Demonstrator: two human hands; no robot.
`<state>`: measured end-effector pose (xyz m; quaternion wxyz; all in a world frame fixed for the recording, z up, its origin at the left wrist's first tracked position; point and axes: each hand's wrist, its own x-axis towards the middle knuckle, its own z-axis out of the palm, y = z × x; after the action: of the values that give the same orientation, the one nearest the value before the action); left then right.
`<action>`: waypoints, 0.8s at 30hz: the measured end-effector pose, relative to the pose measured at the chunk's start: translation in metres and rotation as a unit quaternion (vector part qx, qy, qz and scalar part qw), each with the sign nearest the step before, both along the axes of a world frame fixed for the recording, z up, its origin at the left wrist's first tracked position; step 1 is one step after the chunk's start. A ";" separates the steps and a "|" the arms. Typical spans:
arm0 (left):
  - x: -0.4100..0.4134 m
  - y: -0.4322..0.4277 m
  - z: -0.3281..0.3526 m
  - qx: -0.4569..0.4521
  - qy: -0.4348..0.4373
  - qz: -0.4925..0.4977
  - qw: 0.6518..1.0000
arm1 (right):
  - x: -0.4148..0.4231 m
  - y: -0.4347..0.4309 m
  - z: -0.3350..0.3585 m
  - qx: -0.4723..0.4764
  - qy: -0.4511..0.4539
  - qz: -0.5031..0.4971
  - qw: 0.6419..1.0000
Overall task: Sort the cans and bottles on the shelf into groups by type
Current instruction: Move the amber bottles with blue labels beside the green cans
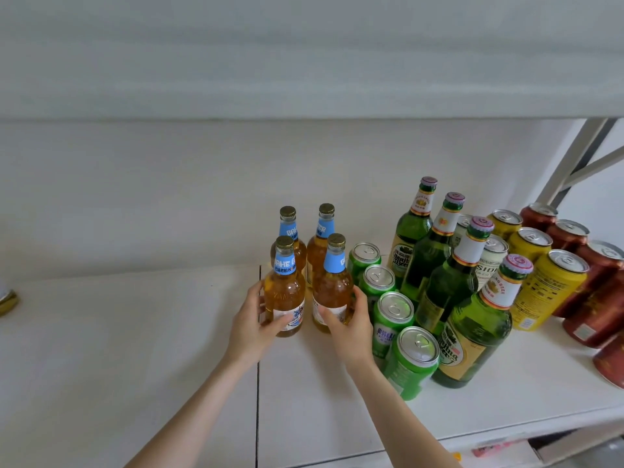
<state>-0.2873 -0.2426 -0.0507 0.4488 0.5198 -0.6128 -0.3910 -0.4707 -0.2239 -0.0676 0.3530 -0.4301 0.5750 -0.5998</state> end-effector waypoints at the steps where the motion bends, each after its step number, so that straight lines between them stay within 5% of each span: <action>1: -0.002 -0.002 -0.001 0.000 0.002 0.000 1.000 | 0.000 0.000 -0.001 0.000 -0.001 -0.001 1.000; 24: -0.011 -0.016 -0.013 0.008 0.012 0.010 1.000 | 0.000 -0.019 -0.004 0.005 0.000 -0.001 1.000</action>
<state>-0.2981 -0.2583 -0.0640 0.4556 0.5247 -0.5989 -0.3980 -0.4704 -0.2426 -0.0712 0.3540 -0.4278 0.5786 -0.5974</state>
